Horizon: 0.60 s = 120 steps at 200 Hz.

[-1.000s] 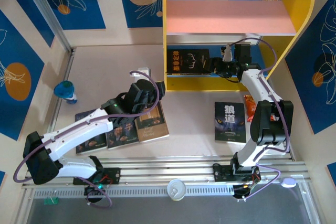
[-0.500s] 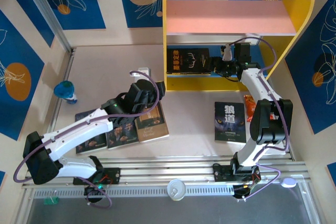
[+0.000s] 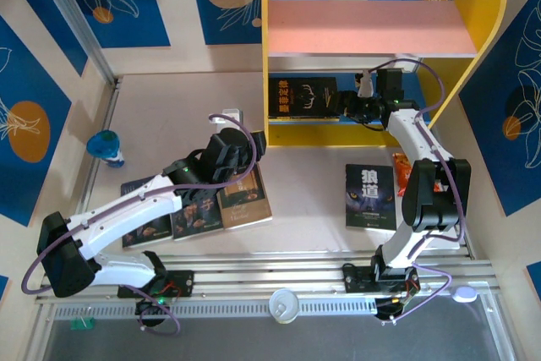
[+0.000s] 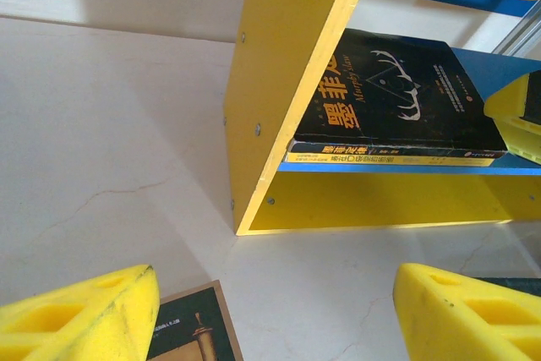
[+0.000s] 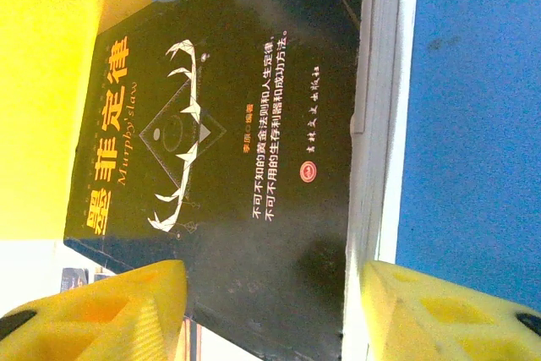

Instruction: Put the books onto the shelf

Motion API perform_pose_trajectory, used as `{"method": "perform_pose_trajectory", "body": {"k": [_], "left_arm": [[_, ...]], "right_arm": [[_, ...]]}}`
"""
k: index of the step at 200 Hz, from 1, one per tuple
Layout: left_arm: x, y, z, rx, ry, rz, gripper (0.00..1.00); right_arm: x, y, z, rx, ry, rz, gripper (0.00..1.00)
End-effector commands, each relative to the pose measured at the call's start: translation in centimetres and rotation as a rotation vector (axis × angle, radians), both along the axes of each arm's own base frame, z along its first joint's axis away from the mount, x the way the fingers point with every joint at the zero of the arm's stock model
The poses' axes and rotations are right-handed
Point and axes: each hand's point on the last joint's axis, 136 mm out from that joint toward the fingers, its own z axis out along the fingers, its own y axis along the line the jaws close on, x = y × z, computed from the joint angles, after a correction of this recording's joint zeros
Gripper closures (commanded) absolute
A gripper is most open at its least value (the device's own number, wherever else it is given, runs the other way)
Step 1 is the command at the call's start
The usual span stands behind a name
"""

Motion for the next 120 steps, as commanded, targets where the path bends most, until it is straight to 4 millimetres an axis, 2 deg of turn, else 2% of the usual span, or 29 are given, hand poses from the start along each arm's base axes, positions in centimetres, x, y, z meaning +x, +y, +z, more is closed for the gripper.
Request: {"method": "perform_pose_trajectory", "body": {"k": [1, 120], "left_arm": [[0.28, 0.75, 0.53, 0.009, -0.014, 0.018, 0.27], [0.29, 0.93, 0.4, 0.011, -0.012, 0.022, 0.27]], "right_arm": [[0.29, 1.99, 1.09, 0.032, -0.028, 0.067, 0.43], [0.36, 1.74, 1.06, 0.015, -0.029, 0.061, 0.43]]}}
